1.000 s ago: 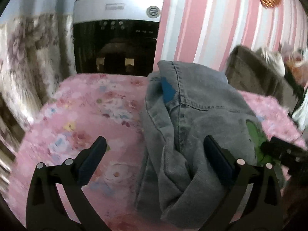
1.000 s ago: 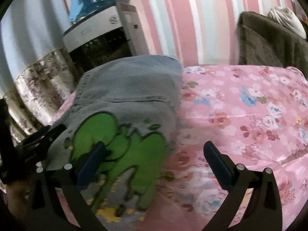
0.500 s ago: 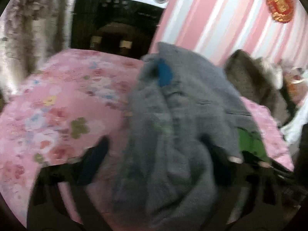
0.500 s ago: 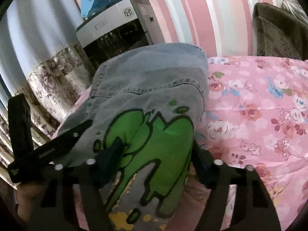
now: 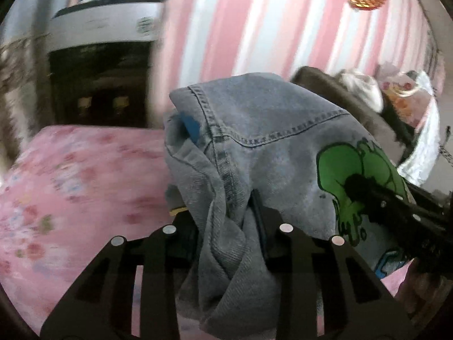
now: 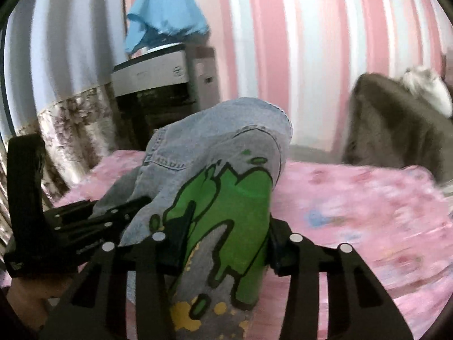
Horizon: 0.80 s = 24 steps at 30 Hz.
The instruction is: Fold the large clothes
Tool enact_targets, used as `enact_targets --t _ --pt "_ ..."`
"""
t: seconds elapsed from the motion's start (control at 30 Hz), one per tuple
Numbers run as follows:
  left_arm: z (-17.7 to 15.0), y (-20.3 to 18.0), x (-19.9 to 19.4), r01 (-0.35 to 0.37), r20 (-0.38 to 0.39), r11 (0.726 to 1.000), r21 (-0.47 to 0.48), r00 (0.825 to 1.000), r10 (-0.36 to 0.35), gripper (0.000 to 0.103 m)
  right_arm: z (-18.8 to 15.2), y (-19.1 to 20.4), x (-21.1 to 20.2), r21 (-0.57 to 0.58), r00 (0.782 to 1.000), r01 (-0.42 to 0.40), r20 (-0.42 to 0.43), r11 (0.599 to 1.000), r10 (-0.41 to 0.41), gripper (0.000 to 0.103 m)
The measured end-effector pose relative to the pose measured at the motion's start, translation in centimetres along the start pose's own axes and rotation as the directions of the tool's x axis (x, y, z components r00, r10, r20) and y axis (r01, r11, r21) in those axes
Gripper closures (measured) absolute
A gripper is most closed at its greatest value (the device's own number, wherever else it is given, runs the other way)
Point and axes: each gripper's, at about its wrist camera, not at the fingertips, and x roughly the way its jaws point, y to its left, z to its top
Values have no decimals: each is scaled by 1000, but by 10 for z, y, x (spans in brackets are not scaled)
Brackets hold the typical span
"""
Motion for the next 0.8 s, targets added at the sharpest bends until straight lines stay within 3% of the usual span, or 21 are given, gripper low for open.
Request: enact_targets --t 0.1,0.17,0.23,0.27,0.3,0.37,0.43,0.5,0.57,0.63,0.7,0.8 --pt "-5 -49 18 53 -1 999 2 999 -53 71 -2 -41 -18 -43 999 49 1 998 -49 59" --pt "-15 -72 35 76 -46 997 0 996 -76 69 -12 -66 -21 -78 997 78 -17 994 -80 58" --pt "-31 -84 50 46 -96 999 4 994 -45 67 -26 -77 -12 -101 992 94 -72 990 -101 52" --pt "-40 -86 53 11 -95 1000 15 995 -10 57 -36 -80 -3 -110 986 115 -110 987 -127 49" --pt "-45 -86 51 -8 -81 1000 26 997 10 41 -45 -82 1 -108 980 149 -118 983 -162 39" --pt "-46 -79 45 -57 -62 998 31 996 59 22 -55 -82 1 -83 971 214 -88 973 -222 27" --pt "-46 -79 38 -93 -52 993 76 994 97 19 -60 -80 -7 -78 968 236 -74 969 -241 16" --pt "-46 -80 31 -109 -35 988 106 993 113 19 -60 -71 -13 -106 973 203 -89 973 -213 15" --pt "-46 -77 6 -118 23 989 91 993 116 15 -57 -63 -24 -117 969 229 -70 966 -238 15" --pt "-40 -72 -21 -150 109 985 87 984 141 4 -51 -52 -40 -106 971 234 -23 966 -238 4" --pt "-42 -66 -52 -194 187 977 93 967 174 3 -50 -44 -56 -83 965 263 25 961 -262 2" --pt "-55 -48 -94 -296 266 951 91 927 263 3 -55 -27 -77 -53 925 373 104 926 -366 2"
